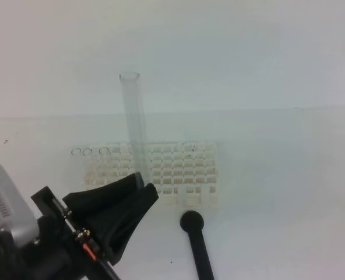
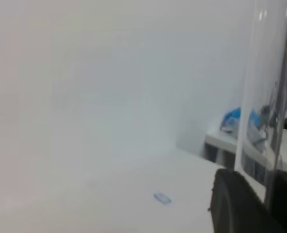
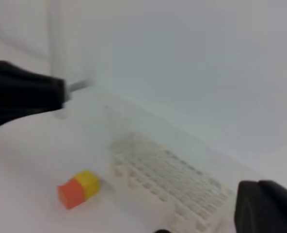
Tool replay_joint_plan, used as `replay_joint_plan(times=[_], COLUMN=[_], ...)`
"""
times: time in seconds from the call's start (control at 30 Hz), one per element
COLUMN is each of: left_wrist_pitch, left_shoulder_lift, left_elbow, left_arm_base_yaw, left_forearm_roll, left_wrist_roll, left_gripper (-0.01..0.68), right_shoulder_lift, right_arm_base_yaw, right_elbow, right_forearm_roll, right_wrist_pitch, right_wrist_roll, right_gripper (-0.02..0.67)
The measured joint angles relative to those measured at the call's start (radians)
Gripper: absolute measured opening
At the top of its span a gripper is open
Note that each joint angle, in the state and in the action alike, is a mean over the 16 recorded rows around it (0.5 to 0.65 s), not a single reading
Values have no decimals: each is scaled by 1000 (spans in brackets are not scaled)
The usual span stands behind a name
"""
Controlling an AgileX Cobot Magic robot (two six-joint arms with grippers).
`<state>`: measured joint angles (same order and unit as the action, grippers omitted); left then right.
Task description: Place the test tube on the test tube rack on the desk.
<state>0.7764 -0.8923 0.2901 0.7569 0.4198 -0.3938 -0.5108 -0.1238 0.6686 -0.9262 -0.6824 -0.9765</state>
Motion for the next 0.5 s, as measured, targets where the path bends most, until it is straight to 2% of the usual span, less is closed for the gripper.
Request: replay_joint_plan(times=[0.27,0.5], left_wrist_pitch=[43,103], left_shoulder_lift=[-1,-1], left_elbow=[-18,-71], left_arm_base_yaw=[0,0], left_forearm_roll=[-63,-160], left_wrist_roll=[101,128], left_gripper=[-1,-1], right_shoulder_lift=[-201,-405], right_arm_base_yaw=[-143,-389], right_elbow=[120,218], right_forearm_roll=[-165,-232], right_wrist_pitch=[-51,68], right_wrist_roll=[-254,-390], right_gripper=[-1,-1])
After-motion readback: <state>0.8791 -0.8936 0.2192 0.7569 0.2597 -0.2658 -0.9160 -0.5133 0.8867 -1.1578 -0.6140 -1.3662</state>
